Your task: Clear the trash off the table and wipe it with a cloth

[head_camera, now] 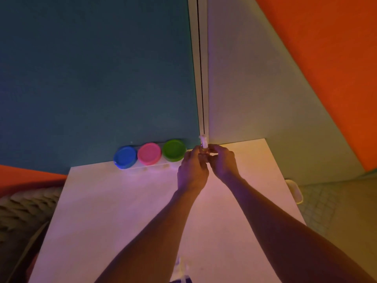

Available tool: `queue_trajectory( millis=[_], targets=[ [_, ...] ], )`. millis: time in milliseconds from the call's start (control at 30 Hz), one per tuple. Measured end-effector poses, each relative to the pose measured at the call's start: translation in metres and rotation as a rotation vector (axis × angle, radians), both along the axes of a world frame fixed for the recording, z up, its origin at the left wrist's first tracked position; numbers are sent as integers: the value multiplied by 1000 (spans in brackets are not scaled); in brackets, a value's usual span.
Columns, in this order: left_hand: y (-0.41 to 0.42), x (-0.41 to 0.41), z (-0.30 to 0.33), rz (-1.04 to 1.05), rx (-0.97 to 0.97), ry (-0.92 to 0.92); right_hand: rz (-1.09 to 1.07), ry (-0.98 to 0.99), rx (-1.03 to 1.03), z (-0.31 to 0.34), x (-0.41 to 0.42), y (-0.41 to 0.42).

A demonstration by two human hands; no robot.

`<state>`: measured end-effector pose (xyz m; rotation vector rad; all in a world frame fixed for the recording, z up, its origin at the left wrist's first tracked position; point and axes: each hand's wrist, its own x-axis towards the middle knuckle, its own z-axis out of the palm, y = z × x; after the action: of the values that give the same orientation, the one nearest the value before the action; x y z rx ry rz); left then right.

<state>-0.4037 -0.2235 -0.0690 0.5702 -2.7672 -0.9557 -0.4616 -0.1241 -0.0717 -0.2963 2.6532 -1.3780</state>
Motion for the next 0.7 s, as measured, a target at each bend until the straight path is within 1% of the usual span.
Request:
queue_trajectory(
  millis=[233,500,700],
  targets=[
    [-6,-8,-22,8,37,-59,23,-18,2,-18,-12,-13],
    [-12,-12,-28,-30,71,-123,11,-67,-5,-30,-19,-20],
    [-16,-12,-27,-46,104,-228,8,-91,-38,-27,-15,-24]
  ],
)
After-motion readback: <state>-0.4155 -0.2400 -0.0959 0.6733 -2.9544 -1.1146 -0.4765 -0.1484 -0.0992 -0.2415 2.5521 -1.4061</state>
